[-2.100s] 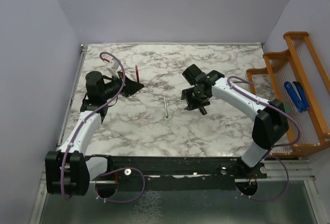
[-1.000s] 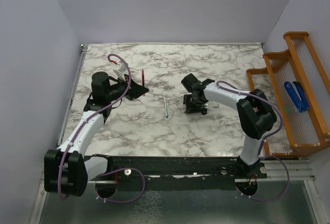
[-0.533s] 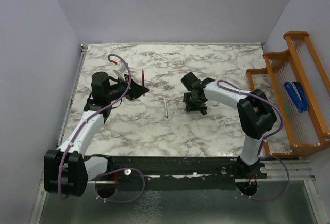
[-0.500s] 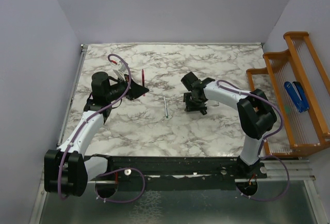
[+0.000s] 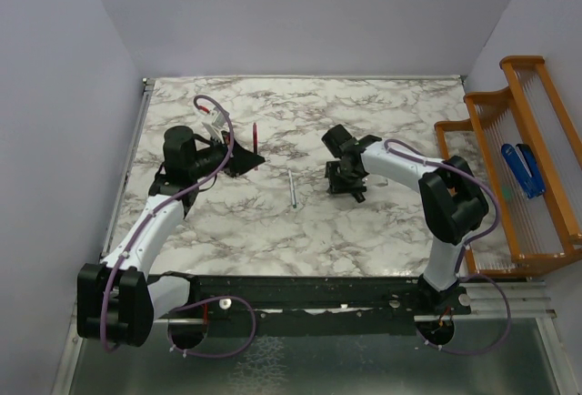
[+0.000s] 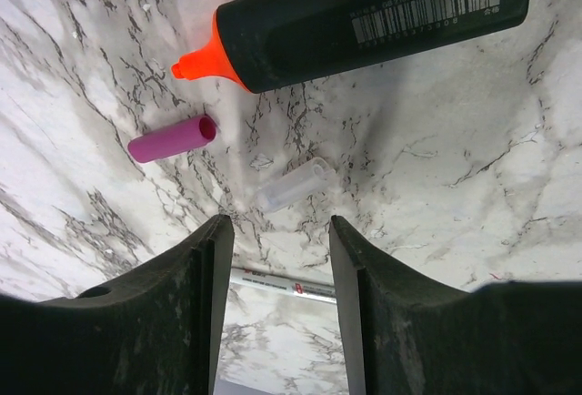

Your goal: Insert the pens into the pen caps

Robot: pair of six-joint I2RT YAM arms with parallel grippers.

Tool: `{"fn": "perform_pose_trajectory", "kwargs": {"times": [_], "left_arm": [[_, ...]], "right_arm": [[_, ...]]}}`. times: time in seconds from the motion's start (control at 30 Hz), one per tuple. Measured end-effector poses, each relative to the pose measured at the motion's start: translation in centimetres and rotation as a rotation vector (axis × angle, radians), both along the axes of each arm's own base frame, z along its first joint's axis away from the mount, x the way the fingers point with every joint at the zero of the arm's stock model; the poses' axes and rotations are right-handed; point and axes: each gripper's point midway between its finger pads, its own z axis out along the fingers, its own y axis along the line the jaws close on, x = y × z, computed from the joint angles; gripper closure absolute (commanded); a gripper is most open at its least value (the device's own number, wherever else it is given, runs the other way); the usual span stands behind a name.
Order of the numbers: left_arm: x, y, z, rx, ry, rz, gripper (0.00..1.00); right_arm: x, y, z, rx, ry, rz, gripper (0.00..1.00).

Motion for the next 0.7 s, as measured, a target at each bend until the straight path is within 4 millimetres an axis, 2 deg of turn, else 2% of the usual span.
{"fn": "perform_pose_trajectory", "kwargs": {"times": [0.37, 0.7], "left_arm": [[0.0, -0.2, -0.2, 0.009, 0.004, -0.009, 1.0], [0.1, -0.2, -0.9, 0.016, 0.03, -0.009, 1.0]], "right_arm": [[-0.6, 0.0, -1.4, 0.009, 0.025, 0.003, 0.51], [0.6, -0.6, -1.6, 0.033, 0.008, -0.027, 0.52]]}}
